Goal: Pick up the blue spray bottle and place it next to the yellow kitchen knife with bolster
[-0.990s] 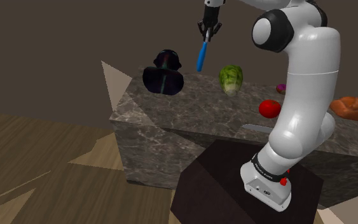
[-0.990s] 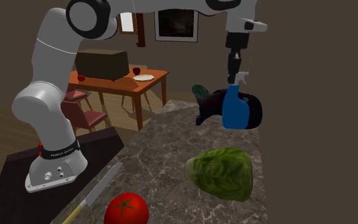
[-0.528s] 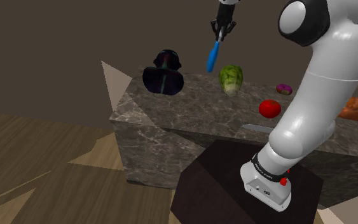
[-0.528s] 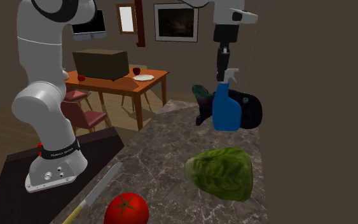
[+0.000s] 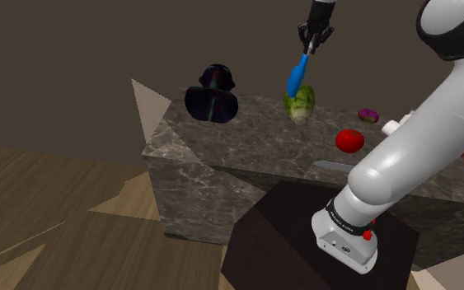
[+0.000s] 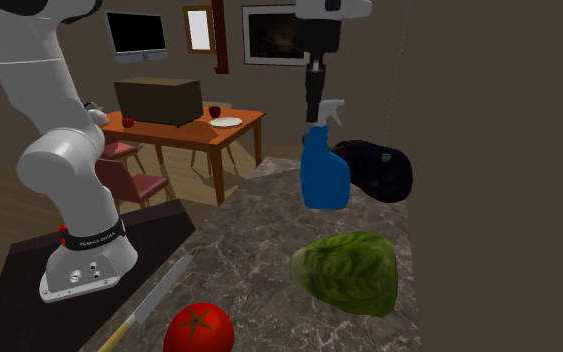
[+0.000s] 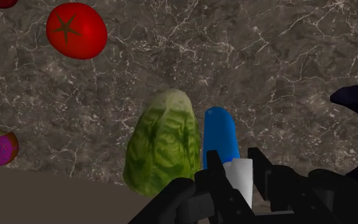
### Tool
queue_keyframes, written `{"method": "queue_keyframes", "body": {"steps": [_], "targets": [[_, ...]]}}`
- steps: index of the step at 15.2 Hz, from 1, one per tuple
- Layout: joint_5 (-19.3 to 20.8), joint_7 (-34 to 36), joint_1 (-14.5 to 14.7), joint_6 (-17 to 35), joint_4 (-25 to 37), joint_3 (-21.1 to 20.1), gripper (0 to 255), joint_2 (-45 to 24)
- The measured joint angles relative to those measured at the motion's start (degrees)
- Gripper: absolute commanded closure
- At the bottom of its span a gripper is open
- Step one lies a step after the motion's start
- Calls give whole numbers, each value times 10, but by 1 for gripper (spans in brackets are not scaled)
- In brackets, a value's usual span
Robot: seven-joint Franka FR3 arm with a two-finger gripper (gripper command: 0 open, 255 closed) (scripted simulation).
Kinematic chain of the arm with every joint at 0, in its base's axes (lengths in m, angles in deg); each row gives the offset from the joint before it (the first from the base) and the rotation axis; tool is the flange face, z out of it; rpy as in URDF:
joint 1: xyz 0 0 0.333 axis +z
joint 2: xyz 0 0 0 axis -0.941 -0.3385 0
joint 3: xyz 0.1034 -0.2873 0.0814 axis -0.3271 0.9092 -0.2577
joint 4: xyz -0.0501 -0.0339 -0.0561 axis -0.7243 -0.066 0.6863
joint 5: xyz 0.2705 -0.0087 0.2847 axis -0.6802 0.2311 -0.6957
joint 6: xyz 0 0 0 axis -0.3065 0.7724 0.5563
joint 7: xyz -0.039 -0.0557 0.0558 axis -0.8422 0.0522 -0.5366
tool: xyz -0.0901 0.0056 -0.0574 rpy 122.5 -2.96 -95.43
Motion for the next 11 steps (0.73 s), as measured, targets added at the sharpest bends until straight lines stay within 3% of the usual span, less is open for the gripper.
{"method": "queue_keyframes", "body": {"steps": [11], "targets": [[61,-67,-40,-43,-115,35,255,173]]}}
